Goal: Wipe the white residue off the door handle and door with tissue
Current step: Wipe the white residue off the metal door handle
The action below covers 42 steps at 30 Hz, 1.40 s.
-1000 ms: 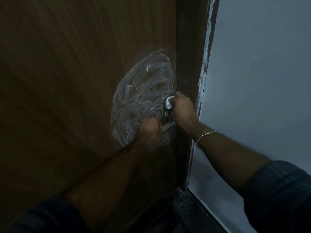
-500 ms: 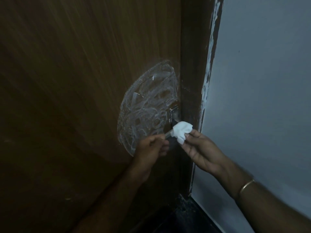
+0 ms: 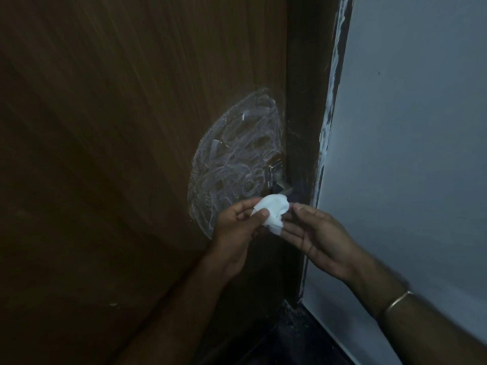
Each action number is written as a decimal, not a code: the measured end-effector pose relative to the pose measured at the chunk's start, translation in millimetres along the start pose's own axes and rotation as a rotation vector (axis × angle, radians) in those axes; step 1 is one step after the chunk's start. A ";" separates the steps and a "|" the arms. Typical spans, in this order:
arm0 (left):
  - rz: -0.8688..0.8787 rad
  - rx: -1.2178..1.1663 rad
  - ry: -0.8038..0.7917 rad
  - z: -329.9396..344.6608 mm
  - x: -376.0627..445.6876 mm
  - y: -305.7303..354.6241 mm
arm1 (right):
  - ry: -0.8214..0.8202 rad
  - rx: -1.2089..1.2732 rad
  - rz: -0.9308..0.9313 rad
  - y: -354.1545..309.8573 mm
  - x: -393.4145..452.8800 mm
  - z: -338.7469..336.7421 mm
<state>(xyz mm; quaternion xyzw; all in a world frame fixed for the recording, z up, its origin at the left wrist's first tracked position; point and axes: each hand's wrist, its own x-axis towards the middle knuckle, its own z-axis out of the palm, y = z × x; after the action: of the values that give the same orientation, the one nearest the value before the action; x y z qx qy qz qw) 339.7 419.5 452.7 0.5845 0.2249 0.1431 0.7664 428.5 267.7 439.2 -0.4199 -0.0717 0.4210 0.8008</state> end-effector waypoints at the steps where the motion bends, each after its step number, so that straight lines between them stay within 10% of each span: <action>1: 0.008 -0.005 0.010 0.2 0.3 0.4 | 0.005 0.001 -0.017 0.1 -0.5 0.3; 12: 0.115 0.036 0.073 3.6 -4.8 4.2 | 0.036 -0.018 -0.077 1.8 -1.8 7.5; 19: 0.408 0.623 0.205 7.1 -11.5 7.6 | 0.036 -0.095 -0.169 -0.2 0.8 7.3; 30: -0.053 0.029 -0.015 10.6 -10.9 15.6 | 0.110 -0.765 -0.509 8.5 -2.6 16.8; 42: -0.108 0.047 0.035 9.8 -3.4 18.8 | 0.214 -1.324 -0.872 3.5 7.1 11.3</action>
<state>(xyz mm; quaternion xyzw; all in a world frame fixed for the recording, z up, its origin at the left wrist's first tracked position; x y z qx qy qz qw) 342.7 414.9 473.4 0.5868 0.2730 0.1063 0.7549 425.6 280.9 442.1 -0.7803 -0.3873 -0.1027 0.4802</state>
